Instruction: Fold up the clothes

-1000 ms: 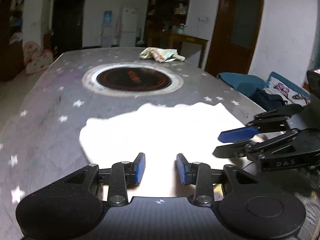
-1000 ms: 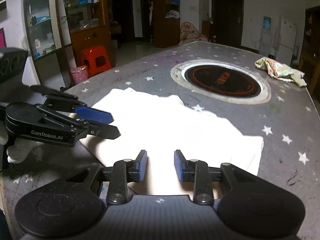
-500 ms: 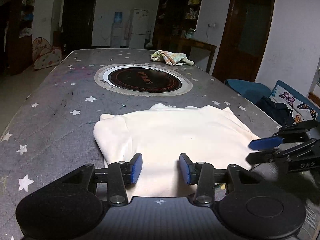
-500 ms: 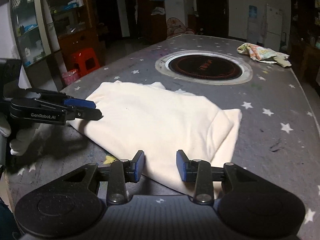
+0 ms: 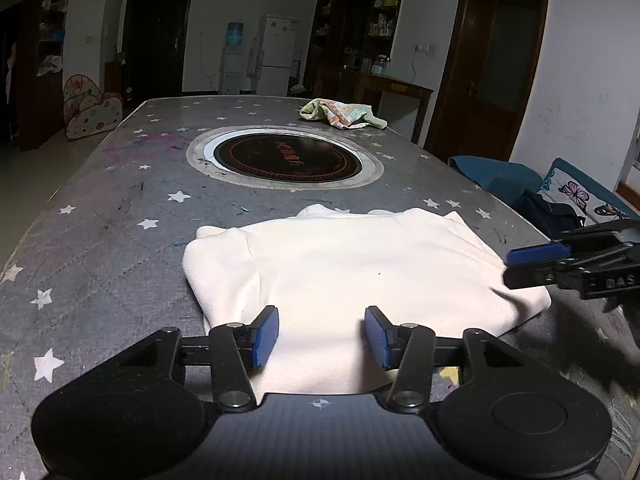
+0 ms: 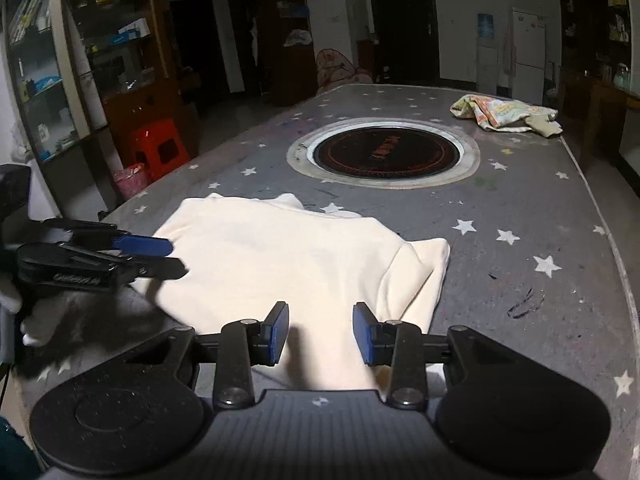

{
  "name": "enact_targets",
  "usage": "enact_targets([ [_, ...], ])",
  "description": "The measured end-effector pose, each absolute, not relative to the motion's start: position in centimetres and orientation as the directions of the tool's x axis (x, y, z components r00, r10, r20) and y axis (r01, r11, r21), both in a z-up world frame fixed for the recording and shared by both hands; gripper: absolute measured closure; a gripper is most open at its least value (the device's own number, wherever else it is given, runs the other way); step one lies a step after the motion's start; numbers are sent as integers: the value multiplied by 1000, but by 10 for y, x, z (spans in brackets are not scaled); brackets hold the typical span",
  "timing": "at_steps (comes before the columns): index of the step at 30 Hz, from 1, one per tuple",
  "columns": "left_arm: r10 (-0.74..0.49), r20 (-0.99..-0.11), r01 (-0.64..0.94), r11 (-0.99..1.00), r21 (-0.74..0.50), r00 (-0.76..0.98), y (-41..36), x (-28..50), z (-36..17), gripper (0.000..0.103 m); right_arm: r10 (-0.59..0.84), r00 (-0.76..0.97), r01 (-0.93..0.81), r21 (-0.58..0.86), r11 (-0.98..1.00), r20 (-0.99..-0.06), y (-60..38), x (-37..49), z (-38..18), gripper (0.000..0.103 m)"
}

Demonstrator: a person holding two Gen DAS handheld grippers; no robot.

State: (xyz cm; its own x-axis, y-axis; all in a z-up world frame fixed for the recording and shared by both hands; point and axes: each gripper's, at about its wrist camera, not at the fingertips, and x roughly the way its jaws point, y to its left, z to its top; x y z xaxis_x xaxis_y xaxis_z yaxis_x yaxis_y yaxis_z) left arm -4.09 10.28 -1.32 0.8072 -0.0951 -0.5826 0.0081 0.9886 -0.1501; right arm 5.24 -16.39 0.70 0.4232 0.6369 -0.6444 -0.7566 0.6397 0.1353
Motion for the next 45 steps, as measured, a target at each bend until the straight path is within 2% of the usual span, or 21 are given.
enact_targets([
  [3, -101, -586, 11, 988, -156, 804, 105, -40, -12, 51, 617, 405, -752, 137, 645, -675, -159, 62, -4, 69],
  [12, -102, -588, -16, 981, -193, 803, 118, -21, -1, 52, 637, 416, -781, 104, 615, -649, -143, 76, 9, 69],
  [18, -69, -616, -85, 972, -217, 785, 141, -9, -9, 55, 625, 389, -785, 111, 609, -677, -134, 87, -9, 70],
  [26, -74, -583, -64, 975, -212, 809, 141, 1, 6, 56, 625, 418, -791, 75, 608, -660, -126, 101, 6, 69],
  [30, -75, -584, -53, 979, -198, 808, 140, 18, 7, 57, 626, 423, -791, 70, 608, -655, -109, 116, 4, 69],
  [37, -44, -639, -106, 975, -195, 768, 150, 41, -11, 57, 601, 424, -772, 76, 631, -678, -103, 129, -13, 70],
  [45, -76, -607, -53, 980, -193, 791, 132, 54, 0, 57, 619, 435, -773, 81, 629, -654, -91, 130, -3, 68],
])
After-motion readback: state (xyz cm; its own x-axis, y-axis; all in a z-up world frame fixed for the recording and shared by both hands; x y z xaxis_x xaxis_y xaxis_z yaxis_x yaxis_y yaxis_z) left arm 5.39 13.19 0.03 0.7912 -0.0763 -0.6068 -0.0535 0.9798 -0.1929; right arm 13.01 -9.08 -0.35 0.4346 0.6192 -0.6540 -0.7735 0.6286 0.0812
